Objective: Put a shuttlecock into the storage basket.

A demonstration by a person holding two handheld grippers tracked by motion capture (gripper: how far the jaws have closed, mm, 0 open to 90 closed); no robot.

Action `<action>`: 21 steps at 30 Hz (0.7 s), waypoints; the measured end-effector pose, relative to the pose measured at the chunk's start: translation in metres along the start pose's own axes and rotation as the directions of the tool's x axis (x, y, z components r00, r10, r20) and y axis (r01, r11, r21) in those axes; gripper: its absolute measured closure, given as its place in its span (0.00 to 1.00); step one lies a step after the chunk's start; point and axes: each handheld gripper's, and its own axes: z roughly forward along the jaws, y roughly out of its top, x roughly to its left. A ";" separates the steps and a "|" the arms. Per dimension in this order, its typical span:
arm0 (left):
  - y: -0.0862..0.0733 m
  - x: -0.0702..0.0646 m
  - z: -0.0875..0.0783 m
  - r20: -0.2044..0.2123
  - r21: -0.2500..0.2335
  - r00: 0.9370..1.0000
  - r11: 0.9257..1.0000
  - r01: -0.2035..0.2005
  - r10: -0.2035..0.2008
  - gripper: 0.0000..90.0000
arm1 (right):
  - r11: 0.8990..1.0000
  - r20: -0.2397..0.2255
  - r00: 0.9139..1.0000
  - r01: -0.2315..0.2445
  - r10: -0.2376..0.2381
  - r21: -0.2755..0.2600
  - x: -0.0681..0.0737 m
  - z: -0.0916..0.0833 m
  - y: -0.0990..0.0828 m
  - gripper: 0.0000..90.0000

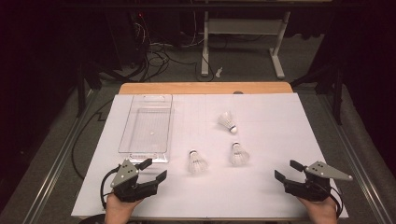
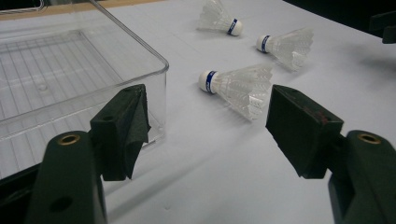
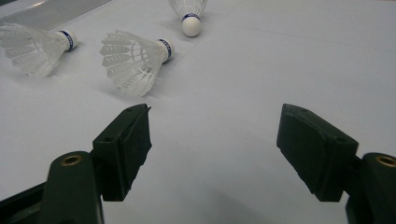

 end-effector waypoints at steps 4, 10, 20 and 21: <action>0.002 -0.002 0.001 0.005 -0.002 1.000 1.000 0.003 -0.003 0.34 | 1.000 0.002 1.000 0.001 -0.001 -0.001 0.000 0.000 0.000 0.30; 0.004 -0.005 0.002 0.005 -0.008 1.000 1.000 -0.008 0.008 0.34 | 1.000 0.007 1.000 -0.003 0.003 -0.006 0.000 -0.001 0.000 0.30; 0.007 -0.008 0.005 0.018 -0.004 1.000 1.000 -0.016 0.016 0.34 | 1.000 0.004 1.000 0.002 -0.002 0.001 0.001 0.000 0.000 0.30; 0.008 -0.009 0.005 0.019 -0.004 1.000 1.000 -0.014 0.014 0.34 | 1.000 0.004 1.000 0.002 -0.002 0.002 0.001 0.000 0.000 0.30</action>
